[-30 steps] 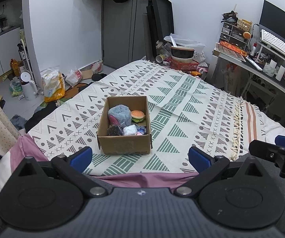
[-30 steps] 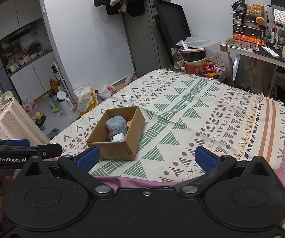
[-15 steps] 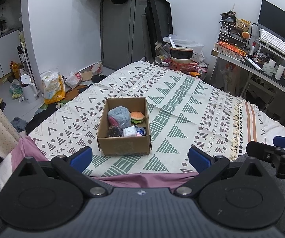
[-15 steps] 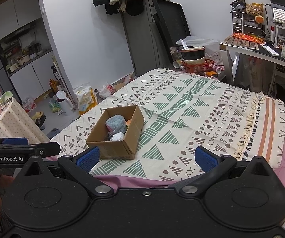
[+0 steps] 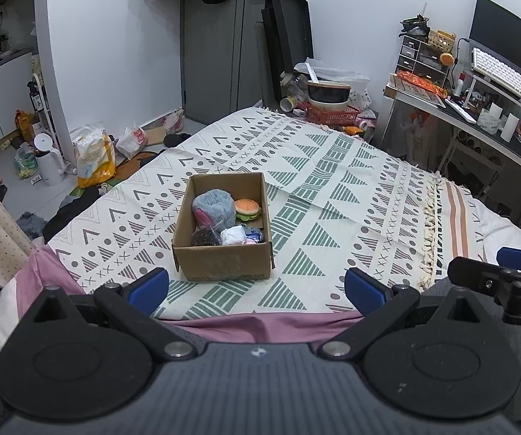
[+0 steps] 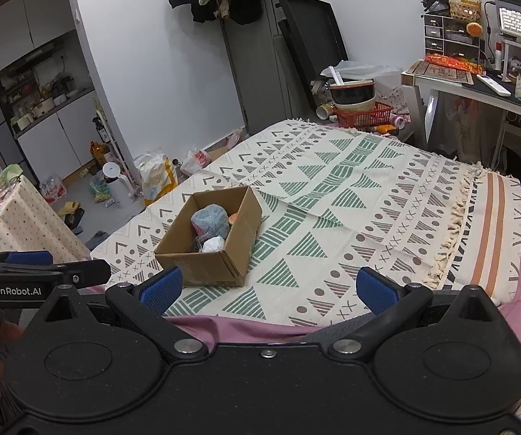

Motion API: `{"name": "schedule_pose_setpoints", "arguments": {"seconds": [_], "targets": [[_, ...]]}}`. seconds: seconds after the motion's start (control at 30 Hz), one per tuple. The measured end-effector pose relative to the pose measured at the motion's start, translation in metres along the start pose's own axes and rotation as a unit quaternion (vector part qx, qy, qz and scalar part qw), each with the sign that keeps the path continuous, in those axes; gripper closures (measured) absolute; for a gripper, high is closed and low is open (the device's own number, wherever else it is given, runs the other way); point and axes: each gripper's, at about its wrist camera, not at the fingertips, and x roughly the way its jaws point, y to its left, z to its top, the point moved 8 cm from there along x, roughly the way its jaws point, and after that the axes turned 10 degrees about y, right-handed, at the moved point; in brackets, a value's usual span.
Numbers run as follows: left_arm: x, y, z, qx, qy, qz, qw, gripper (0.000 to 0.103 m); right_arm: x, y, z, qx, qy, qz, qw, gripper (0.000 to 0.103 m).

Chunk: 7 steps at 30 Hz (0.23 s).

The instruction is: Organize soft objects

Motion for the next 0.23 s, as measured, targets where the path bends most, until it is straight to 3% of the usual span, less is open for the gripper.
{"name": "schedule_pose_setpoints", "arguments": {"seconds": [0.23], "targets": [[-0.011,-0.001,0.005,-0.014,-0.022,-0.006,0.9996,0.001,-0.003,0.002,-0.001,-0.009,-0.008,0.004,1.000,0.000]]}}
